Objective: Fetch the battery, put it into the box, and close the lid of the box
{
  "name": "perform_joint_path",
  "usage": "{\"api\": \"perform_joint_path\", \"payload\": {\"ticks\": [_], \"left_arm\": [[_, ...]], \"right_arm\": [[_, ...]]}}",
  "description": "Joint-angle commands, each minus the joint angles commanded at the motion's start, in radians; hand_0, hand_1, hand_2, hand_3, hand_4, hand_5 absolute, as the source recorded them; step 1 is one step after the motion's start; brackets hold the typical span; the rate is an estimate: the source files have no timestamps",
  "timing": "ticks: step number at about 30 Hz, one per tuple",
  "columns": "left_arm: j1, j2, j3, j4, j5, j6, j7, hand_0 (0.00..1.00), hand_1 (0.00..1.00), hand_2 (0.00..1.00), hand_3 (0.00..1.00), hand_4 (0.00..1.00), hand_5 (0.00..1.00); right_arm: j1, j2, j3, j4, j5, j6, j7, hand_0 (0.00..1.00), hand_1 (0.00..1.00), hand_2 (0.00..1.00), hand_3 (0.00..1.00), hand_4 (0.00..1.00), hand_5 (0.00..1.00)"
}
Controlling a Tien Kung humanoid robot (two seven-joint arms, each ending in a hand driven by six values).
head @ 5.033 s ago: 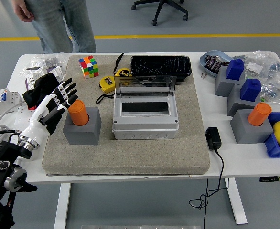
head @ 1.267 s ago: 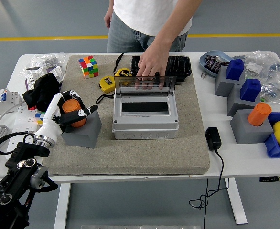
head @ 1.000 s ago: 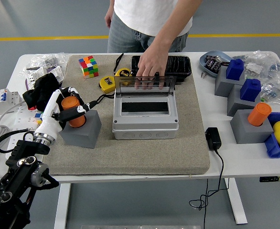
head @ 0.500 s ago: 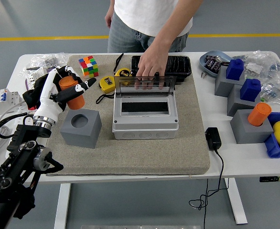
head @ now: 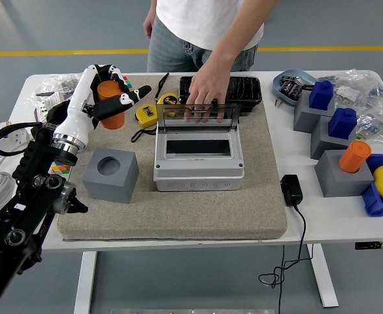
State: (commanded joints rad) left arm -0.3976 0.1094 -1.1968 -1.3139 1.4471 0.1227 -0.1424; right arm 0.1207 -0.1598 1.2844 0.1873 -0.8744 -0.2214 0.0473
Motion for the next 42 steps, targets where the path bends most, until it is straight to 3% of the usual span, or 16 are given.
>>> {"api": "perform_joint_path", "payload": {"ticks": [4, 5, 7, 12, 17, 28, 37, 42], "left_arm": [[-0.051, 0.016, 0.073, 0.017, 0.154, -0.009, 0.017, 0.002, 0.002, 0.008, 0.002, 0.998, 0.536], [-0.063, 0.017, 0.089, 0.021, 0.197, -0.013, 0.022, 0.002, 0.002, 0.007, 0.002, 0.998, 0.593], [-0.083, 0.015, 0.123, 0.029, 0.258, -0.020, 0.033, 0.002, 0.002, 0.007, 0.002, 0.998, 0.593], [-0.110, 0.007, 0.193, 0.044, 0.326, -0.040, 0.068, 0.002, 0.002, 0.006, 0.002, 0.998, 0.613], [-0.122, -0.002, 0.275, 0.059, 0.314, -0.054, 0.089, 0.002, 0.002, 0.005, 0.002, 0.998, 0.638], [-0.136, -0.032, 0.375, 0.091, 0.271, -0.046, 0.090, 0.002, 0.002, 0.005, 0.002, 0.998, 0.650], [-0.177, -0.078, 0.384, 0.203, 0.272, -0.014, 0.049, 0.002, 0.002, 0.003, 0.002, 0.998, 0.665], [-0.192, -0.095, 0.385, 0.222, 0.290, -0.006, 0.041, 0.002, 0.002, 0.003, 0.002, 0.998, 0.671]], "right_arm": [[0.003, -0.004, 0.001, 0.001, -0.001, -0.001, 0.000, 0.836, 0.815, 0.779, 0.809, 0.998, 0.998], [0.003, -0.005, 0.001, 0.001, -0.001, -0.002, 0.000, 0.836, 0.815, 0.780, 0.809, 0.998, 0.998], [0.003, -0.006, 0.001, 0.000, -0.003, -0.002, -0.001, 0.836, 0.815, 0.780, 0.809, 0.998, 0.998], [0.001, -0.009, 0.003, -0.001, -0.006, -0.001, -0.001, 0.836, 0.816, 0.780, 0.809, 0.998, 0.998], [0.004, -0.011, -0.001, -0.001, -0.003, -0.004, 0.000, 0.836, 0.816, 0.780, 0.809, 0.998, 0.998], [0.005, -0.016, -0.005, -0.002, -0.002, -0.007, -0.002, 0.836, 0.816, 0.780, 0.809, 0.998, 0.998], [0.009, -0.014, -0.014, -0.003, 0.003, -0.008, 0.000, 0.836, 0.816, 0.780, 0.809, 0.998, 0.998], [0.011, -0.015, -0.013, -0.004, 0.002, -0.008, 0.000, 0.836, 0.816, 0.780, 0.809, 0.998, 0.998]]}}
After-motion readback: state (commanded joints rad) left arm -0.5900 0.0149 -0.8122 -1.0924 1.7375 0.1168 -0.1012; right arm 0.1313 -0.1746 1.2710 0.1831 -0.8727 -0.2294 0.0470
